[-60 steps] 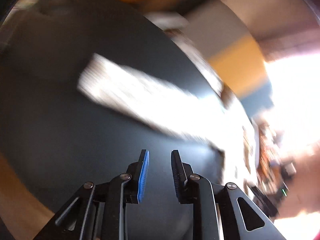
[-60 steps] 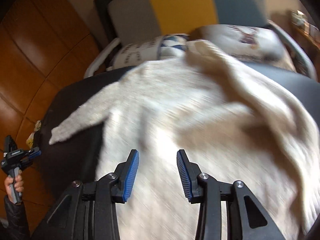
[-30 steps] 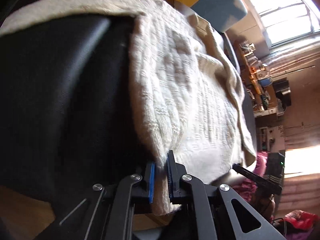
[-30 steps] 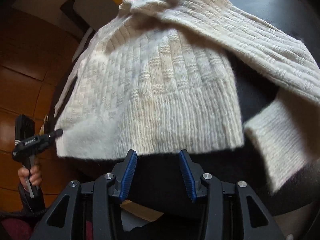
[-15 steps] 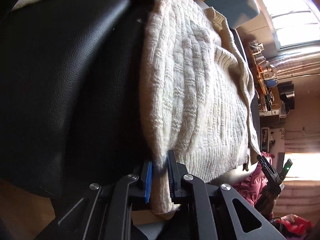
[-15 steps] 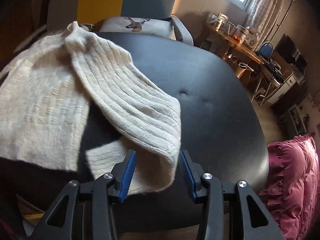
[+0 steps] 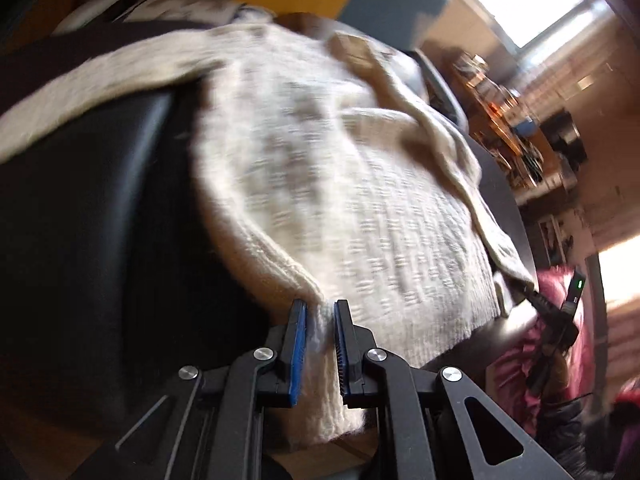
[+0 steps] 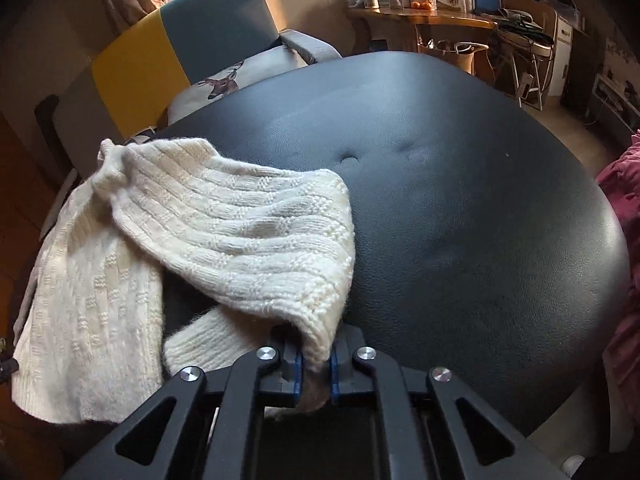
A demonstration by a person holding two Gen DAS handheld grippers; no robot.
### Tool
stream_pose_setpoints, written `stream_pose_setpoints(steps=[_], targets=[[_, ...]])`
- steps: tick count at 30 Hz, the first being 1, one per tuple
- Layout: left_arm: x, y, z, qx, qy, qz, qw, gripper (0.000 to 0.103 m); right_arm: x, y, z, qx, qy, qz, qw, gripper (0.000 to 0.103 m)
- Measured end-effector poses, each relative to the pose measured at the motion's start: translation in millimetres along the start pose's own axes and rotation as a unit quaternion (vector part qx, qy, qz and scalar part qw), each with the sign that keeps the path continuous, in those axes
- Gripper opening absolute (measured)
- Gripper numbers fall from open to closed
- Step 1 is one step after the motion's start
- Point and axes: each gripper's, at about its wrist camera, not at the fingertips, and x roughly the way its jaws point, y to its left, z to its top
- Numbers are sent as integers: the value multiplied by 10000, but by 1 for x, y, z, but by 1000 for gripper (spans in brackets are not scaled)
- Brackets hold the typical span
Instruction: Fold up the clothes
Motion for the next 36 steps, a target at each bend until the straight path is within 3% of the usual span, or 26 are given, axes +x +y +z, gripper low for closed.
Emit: stream_pose_setpoints(steps=[5,8,10,13,18,20,21,25,27,29,32,36], targets=[[35,-42,2,956,488,-209,9940,13,-42,9,22,-98,-307,15,9995,8],[40,-42,-9,1355,695,106,9883,13,-63,6,43,-190,-431,-254,9986,8],[38,-19,-16,1301,899,330,9869,13,-72,-3,59,-192,-461,-547,9973,8],[23,20,-19,813,913,244,9922,12,-67,-28,85,53,-439,-1134,9926,8],[2,8,-8,970,503,138,9939,13,-62,-68,130,739,-509,-1497,9847,17],[6,-14,2,1143,486,-75,9922,13,-62,-74,148,801,-658,-1613,9814,19],[14,-26,7,1225,538,-156,9909,13,-63,-72,151,781,-702,-1480,9834,24],[55,-84,21,1794,647,-344,9810,13,-71,-58,152,608,-783,-553,9935,27],[74,-106,24,2028,738,-465,9753,13,-64,-46,134,546,-445,482,9964,29],[93,-125,25,2201,850,-480,9706,13,-48,-46,104,1047,-150,1499,9830,31],[112,-147,24,2421,948,-496,9643,13,-26,-65,59,1916,-172,1713,9663,32],[131,-158,22,2633,1022,-395,9585,17,1,-107,21,3089,-509,1720,9340,32]])
